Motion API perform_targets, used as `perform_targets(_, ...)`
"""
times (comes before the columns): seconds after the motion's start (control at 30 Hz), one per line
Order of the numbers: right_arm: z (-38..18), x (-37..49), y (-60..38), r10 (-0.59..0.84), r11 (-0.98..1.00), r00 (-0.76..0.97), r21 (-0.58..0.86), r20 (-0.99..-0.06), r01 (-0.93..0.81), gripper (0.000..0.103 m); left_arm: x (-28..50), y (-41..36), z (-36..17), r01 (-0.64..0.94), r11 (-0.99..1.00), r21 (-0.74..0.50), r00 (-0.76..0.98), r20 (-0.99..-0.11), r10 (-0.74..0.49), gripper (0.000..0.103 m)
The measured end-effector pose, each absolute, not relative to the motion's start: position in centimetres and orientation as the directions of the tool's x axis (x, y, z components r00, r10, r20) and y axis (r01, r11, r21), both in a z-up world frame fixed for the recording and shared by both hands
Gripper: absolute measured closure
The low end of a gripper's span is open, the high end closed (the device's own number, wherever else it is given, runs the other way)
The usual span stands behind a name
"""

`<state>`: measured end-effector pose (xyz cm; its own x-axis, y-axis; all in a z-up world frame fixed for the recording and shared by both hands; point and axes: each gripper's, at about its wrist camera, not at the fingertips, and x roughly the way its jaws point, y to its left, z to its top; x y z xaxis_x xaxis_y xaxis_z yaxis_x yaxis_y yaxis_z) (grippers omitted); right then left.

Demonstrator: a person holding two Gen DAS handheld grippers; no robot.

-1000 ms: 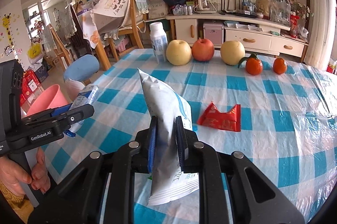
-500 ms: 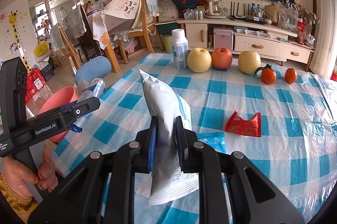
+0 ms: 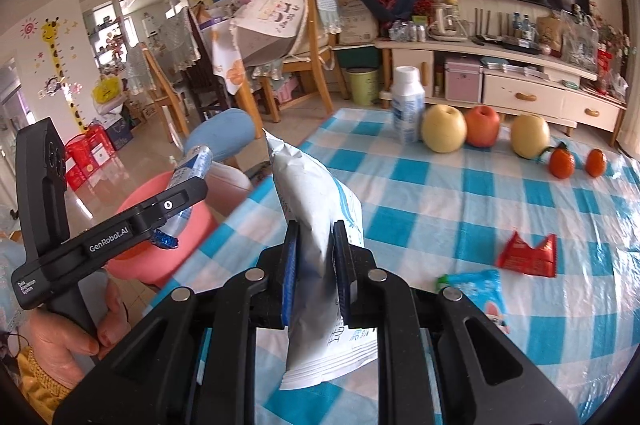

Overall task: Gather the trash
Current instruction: 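Carry the Magicday bag and wipes pack to the pink bucket while both tools release them inside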

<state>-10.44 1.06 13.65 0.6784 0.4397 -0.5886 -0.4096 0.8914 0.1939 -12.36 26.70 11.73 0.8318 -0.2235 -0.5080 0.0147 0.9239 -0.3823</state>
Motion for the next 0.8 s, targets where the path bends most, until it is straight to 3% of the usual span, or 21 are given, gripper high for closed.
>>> perform_targets(0.27,14.5,-9.8,5.0,0.489,0.861,0.649,0.205,-0.582,-0.465,0.085,-13.2,30.2,11.9,-0.068,0.911,-0.408,0.86,-0.486,-0.154,0.042)
perform_targets(0.5,15.4,-9.0,9.2,0.56,0.814,0.607,0.237,-0.565,-0.53,0.085,-14.3,34.7,12.5,-0.191,0.893,-0.408,0.89,-0.455,-0.017,0.042)
perform_targets(0.8,16.2,-7.6,16.9,0.711,0.687,0.478,0.361,-0.516,-0.631,0.085,-15.4,41.0,11.7,-0.357,0.812,-0.461,0.878,-0.462,0.124,0.042)
